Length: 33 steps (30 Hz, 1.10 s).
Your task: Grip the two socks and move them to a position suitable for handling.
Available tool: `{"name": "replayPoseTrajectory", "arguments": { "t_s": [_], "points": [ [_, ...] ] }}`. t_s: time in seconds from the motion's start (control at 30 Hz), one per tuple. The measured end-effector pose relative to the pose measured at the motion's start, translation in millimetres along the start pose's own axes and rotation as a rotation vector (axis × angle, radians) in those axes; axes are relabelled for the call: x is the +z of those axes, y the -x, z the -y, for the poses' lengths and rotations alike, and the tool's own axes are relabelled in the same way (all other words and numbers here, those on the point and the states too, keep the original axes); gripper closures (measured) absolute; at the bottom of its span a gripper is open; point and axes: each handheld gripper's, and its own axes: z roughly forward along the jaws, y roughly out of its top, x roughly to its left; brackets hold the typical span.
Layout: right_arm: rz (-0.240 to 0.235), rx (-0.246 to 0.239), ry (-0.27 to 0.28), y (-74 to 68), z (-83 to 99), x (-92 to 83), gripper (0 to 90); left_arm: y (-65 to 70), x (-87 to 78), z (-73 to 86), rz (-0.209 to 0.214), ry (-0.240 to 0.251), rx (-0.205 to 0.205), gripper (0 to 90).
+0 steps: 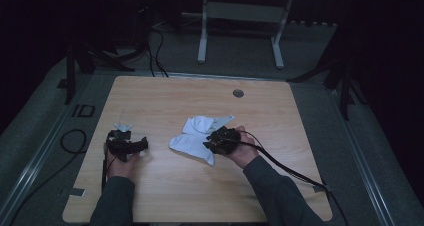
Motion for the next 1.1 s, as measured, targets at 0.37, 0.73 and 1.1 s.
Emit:
{"name": "replayPoseTrajectory", "arguments": {
  "t_s": [0.37, 0.73, 1.1],
  "points": [
    [-0.060, -0.006, 0.030, -13.9, -28.9, 31.9, 75.6, 1.2, -0.3, 0.0, 0.006, -0.003, 0.004, 10.7],
    [-0.121, 0.015, 0.032, -25.1, -39.3, 86.3, 73.5, 1.4, -0.4, 0.1, 0.007, -0.002, 0.005, 10.8],
    [-0.111, 0.011, 0.035, -27.6, -37.1, 112.2, 57.9, 1.5, -0.4, 0.1, 0.006, -0.003, 0.005, 10.8]
  ]
}}
